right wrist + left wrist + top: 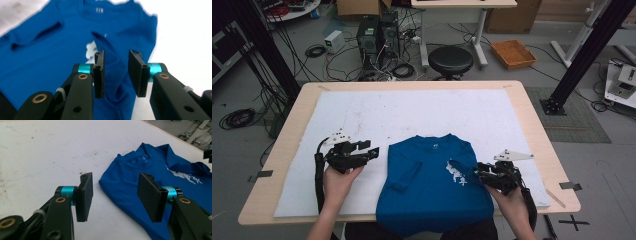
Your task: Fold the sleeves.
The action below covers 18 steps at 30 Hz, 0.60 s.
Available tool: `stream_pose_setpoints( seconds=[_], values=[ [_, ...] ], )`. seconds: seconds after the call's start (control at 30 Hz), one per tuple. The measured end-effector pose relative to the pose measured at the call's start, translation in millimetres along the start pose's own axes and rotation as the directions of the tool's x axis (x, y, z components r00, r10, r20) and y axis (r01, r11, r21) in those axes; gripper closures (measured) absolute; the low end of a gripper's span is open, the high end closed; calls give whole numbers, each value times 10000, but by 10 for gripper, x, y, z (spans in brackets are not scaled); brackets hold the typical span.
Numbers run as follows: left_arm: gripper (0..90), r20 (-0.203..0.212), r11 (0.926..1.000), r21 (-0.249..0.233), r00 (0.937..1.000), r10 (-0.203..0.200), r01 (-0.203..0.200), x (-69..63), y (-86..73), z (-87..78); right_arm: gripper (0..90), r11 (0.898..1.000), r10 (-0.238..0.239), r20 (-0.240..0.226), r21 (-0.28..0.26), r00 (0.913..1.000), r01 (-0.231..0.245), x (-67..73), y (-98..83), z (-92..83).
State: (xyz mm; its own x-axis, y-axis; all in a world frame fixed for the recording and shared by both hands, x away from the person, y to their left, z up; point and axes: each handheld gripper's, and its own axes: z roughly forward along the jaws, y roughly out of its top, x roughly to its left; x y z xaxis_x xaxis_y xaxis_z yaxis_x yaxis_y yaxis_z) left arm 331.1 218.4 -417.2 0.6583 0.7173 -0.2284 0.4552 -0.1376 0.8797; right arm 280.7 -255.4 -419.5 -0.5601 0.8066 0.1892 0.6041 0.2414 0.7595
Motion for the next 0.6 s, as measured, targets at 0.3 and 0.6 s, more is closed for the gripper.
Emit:
stream_pose_setpoints(
  seconds=[0.3,0.6],
  values=[
    [461,-43,10000,77,10000,-3,3,0,-8,4,894,9879,-1259,-1205,751,9847,1355,149,-26,101],
    [456,30,10000,24,10000,55,-55,-19,-5,18,736,9741,-2129,-2194,284,9521,2243,138,12,26]
  ],
)
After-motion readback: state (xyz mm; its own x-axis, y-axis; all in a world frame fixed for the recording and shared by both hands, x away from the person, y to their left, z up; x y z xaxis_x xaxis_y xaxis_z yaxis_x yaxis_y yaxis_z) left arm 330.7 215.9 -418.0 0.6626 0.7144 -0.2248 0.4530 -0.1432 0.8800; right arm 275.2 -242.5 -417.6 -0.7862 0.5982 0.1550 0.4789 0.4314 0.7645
